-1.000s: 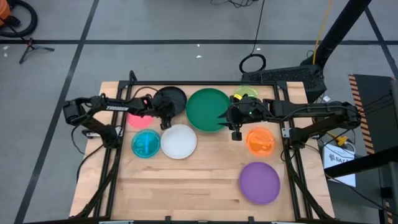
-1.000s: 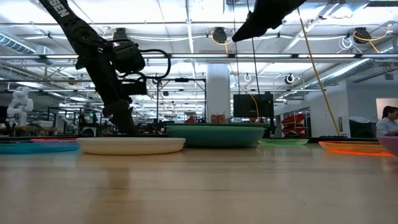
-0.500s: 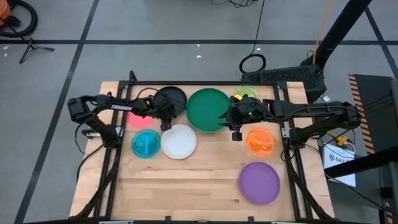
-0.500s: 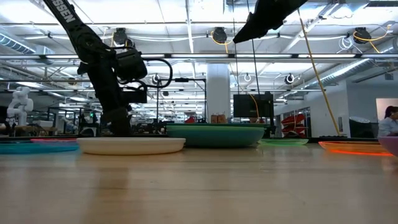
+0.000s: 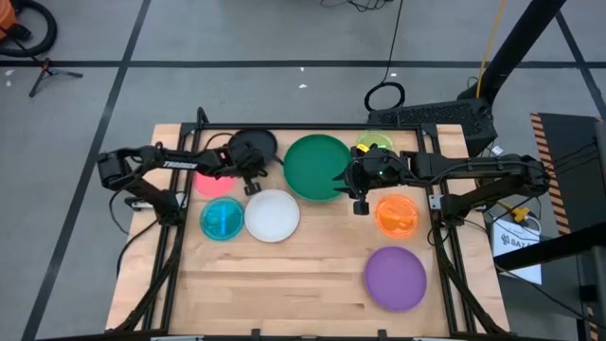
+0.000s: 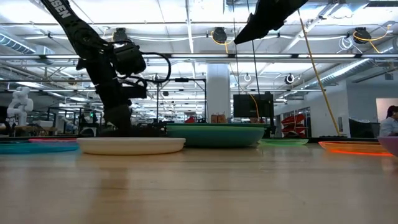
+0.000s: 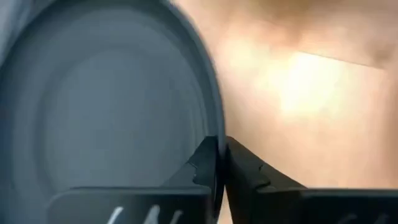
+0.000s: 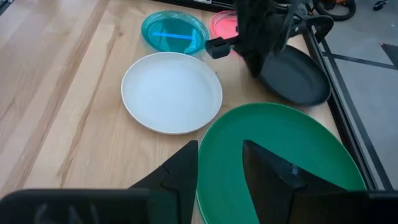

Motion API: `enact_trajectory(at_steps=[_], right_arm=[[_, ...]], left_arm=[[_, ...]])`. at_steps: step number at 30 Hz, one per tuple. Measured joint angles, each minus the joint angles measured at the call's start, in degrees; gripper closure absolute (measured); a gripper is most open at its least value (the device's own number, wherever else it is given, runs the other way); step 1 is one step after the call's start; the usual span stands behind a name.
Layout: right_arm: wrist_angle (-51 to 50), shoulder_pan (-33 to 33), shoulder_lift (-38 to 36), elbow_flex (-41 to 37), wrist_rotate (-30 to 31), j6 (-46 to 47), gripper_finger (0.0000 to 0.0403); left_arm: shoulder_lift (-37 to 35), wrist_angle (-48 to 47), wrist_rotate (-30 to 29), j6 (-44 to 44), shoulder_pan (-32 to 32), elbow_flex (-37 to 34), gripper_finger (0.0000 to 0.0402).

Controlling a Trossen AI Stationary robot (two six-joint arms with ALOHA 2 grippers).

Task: Stack plastic plates
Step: Stack the black plate on top of the green plate

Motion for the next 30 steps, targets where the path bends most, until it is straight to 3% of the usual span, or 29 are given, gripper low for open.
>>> enact_trajectory(at_steps=[7,13,19,24,30], right_arm=[[-0.06,0.00,0.00,0.00,0.02,0.02,0.0284],[0.14,0.00,0.00,0.00,0.02,0.02,0.0284],[0.71,0.00,0.00,0.00,0.02,0.02,0.0284],[0.77,0.00,0.00,0.00,0.02,0.02,0.0284],[0.82,-0.01,0.00,0.02,0.02,0.02,0.0284]], left_arm=[[-8.35,-4.42,-3.47,-0.46,-2.21,1.45,0.0389],[-13.49,-3.06,-2.05,0.81,-6.52,5.67,0.0389],[-11.38,8.86,4.71,0.99,-12.10,7.21,0.0389],[-7.32,17.77,4.87,-1.06,-15.37,7.15,0.0389],[-2.92,21.72,4.88,-2.37,-16.66,7.13,0.0389]])
